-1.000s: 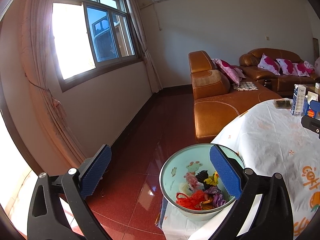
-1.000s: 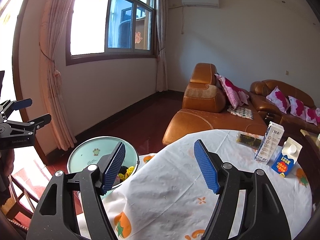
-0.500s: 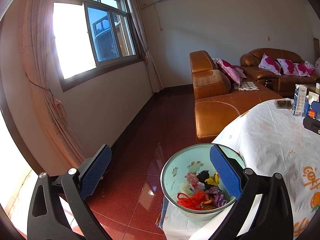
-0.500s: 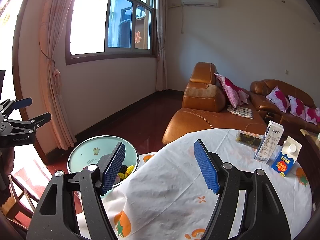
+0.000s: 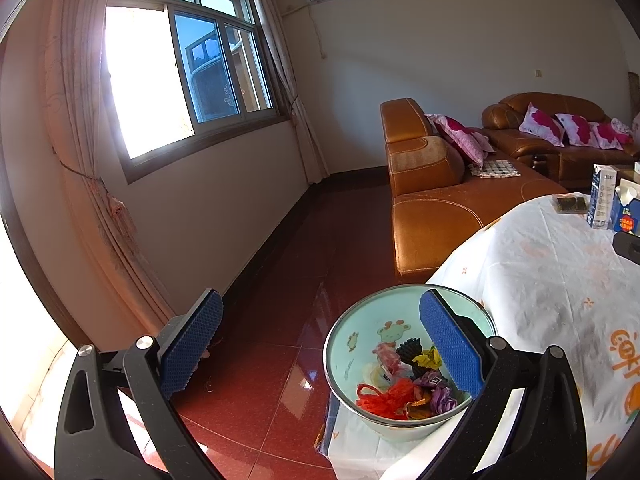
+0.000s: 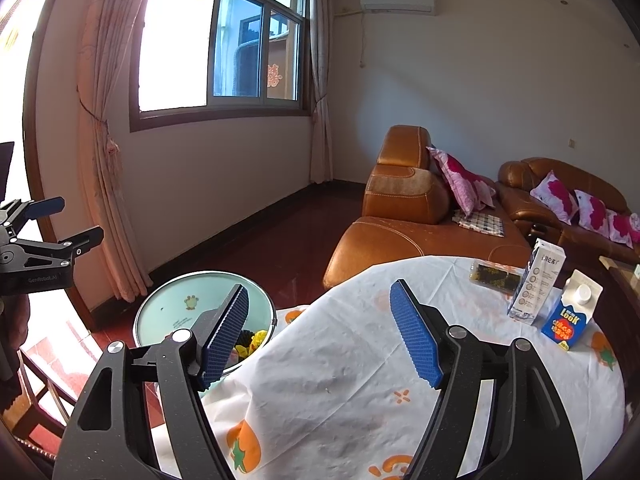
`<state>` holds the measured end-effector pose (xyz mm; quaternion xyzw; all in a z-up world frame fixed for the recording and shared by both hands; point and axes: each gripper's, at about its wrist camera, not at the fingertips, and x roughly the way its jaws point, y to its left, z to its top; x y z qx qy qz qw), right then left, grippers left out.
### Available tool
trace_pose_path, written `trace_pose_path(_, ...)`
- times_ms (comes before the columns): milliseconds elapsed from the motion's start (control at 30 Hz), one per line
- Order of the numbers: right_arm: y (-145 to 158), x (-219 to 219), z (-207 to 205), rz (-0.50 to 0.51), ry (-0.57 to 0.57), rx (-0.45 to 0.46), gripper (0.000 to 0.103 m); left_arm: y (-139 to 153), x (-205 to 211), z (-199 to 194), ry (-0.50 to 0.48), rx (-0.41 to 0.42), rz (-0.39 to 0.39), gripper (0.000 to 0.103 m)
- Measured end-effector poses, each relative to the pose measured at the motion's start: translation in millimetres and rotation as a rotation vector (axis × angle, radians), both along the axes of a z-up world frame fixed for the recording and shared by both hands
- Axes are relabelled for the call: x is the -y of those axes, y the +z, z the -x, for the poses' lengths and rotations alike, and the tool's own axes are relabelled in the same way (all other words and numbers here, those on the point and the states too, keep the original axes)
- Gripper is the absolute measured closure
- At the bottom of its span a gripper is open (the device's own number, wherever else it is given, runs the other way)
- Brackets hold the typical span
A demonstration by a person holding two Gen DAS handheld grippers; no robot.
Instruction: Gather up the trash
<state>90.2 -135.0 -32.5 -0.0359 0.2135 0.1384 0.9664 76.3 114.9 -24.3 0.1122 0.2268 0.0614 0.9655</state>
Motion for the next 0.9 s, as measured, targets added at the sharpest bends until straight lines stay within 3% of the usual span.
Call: trace_pose_path(900, -8, 15, -4, 0.023, -0.037, -0.020, 0.026, -10, 7, -5, -0.010, -0.049, -0.023, 0.006)
